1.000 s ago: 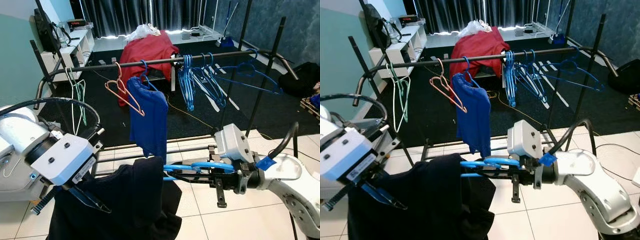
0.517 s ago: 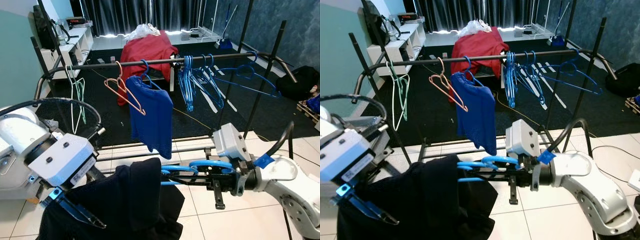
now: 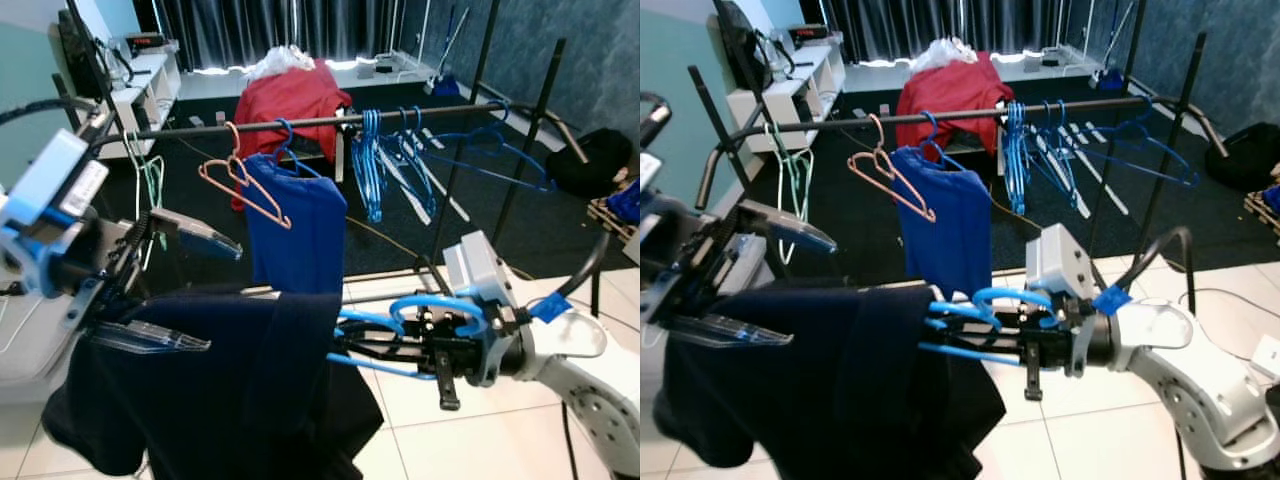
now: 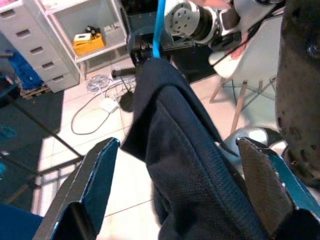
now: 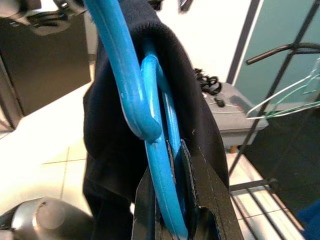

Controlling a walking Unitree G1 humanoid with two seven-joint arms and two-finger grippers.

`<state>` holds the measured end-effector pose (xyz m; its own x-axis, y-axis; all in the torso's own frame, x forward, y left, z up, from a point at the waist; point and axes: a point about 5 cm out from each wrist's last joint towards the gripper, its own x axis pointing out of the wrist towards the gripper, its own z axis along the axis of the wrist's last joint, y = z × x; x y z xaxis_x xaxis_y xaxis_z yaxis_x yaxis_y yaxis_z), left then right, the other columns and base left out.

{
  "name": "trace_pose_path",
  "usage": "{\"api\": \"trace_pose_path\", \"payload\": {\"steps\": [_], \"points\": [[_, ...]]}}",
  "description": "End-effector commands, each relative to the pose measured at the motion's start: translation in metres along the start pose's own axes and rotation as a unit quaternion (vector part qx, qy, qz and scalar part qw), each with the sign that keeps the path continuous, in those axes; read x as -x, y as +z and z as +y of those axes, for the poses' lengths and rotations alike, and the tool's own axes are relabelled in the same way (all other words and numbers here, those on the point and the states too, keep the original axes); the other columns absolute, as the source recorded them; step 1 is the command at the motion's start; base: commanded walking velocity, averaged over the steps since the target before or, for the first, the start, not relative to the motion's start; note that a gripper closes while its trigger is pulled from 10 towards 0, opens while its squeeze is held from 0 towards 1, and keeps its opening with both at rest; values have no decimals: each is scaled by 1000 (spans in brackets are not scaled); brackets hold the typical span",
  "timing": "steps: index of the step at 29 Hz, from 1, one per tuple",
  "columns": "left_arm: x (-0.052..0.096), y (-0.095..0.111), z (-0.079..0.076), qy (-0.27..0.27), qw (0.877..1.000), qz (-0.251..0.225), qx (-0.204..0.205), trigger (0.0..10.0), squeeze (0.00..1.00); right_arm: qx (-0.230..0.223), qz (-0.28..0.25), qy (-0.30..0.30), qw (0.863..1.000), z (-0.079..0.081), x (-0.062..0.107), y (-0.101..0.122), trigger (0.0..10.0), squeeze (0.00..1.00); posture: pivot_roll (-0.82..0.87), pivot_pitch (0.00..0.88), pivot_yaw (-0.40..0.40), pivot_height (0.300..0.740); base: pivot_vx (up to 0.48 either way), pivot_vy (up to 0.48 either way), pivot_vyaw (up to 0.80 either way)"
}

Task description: Hang hanger

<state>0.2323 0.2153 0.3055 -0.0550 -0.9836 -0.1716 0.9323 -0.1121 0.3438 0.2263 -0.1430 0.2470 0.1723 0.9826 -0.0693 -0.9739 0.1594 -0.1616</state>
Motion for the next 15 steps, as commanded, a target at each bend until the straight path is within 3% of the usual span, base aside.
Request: {"api": "trace_pose_path", "payload": {"steps": [1, 13, 15], "points": [[9, -9, -3, 27, 999, -17, 22, 10000, 0, 17, -39, -31, 999, -8, 13, 16, 0, 0, -28, 0, 42, 740, 0, 0, 0], [30, -17, 0, 124, 990, -63, 22, 10000, 0, 18, -41, -47, 998, -10, 22, 20, 0, 0, -34, 0, 50, 740, 0, 0, 0], [35, -14, -3, 140, 986, -88, 24, 10000, 0, 15, -44, -56, 997, -9, 24, 19, 0, 0, -36, 0, 57, 740, 0, 0, 0]]}}
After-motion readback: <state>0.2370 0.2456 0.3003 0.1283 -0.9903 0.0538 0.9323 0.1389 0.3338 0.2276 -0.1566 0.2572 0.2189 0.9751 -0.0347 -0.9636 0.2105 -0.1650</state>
